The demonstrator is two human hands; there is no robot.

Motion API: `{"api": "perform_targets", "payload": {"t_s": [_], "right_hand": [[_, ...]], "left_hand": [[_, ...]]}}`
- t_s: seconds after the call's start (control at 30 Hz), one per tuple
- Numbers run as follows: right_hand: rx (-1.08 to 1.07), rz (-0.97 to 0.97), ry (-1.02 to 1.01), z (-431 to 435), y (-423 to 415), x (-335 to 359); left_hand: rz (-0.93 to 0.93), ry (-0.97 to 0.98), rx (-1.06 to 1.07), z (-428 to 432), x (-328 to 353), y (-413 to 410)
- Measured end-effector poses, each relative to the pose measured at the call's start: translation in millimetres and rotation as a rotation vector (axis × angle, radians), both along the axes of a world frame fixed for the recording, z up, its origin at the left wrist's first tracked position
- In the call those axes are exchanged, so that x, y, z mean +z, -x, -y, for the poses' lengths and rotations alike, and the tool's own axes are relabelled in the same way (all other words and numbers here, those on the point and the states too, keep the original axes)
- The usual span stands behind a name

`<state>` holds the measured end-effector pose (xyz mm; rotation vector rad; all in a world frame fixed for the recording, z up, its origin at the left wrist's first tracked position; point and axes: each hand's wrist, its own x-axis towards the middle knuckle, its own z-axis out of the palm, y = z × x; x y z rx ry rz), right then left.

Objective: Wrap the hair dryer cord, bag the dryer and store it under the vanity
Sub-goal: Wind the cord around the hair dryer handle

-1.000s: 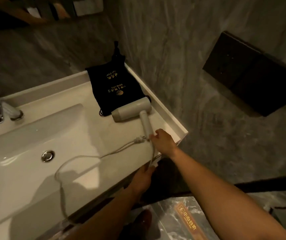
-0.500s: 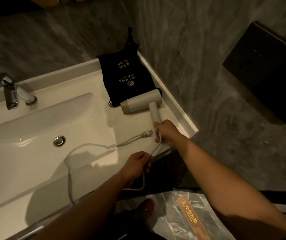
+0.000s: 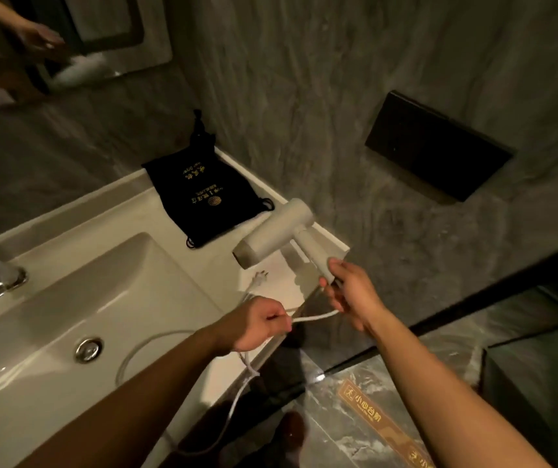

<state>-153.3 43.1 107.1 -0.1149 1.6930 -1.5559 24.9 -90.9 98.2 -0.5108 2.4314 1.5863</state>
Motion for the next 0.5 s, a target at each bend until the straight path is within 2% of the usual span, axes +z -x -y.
{"api": "perform_targets", "payload": {"t_s": [0.13,0.33,0.4,0.5], "right_hand": [[-0.026,-0.204,-0.101,-45,-24,45],[0.028,-0.31,-0.093,-90,-67,88],[0.079,-0.308,-0.045,-101,-77,104],[0.186,-0.267,0.047,-118,-87,128]], "left_hand": [[-0.077,0.17,-0.175,18,67,-16],[-0.251,0.589,-0.493,20,177,3],[-0.343,0.641,-0.567,13,201,21],[-0.399,0.591,-0.651,3,225,55]]}}
